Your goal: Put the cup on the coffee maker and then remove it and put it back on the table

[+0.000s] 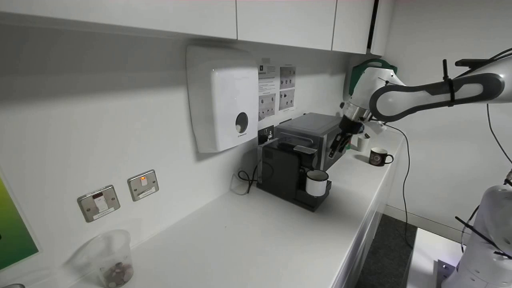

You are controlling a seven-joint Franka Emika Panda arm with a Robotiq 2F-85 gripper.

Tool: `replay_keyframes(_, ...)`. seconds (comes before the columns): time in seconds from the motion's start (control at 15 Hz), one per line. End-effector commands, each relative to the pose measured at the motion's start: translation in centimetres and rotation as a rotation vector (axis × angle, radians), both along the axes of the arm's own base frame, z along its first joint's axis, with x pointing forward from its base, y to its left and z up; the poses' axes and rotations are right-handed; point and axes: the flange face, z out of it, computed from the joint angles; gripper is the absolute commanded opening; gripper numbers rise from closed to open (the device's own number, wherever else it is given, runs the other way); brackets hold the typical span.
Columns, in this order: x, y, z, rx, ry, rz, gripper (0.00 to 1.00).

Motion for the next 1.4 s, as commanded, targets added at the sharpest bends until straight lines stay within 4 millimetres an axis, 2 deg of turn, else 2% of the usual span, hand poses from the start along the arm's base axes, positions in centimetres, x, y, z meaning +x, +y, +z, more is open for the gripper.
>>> replay_keyframes(0.0, 1.3, -0.1, 2.1, 0.013, -0.053, -0.06, 1.0)
replay_keyframes(0.33, 2.4, -0.6, 4.9, 0.056, -0.109, -0.169, 1.0)
replay_keyframes(0.53, 3.3, -1.2, 5.8, 0.082, -0.143, -0.251, 1.0)
replay_keyframes(1.0, 4.8, -2.1, 6.8, 0.157, -0.22, -0.529, 1.0)
replay_keyframes(1.33, 5.1, -1.8, 7.0, 0.112, -0.253, -0.638, 1.0)
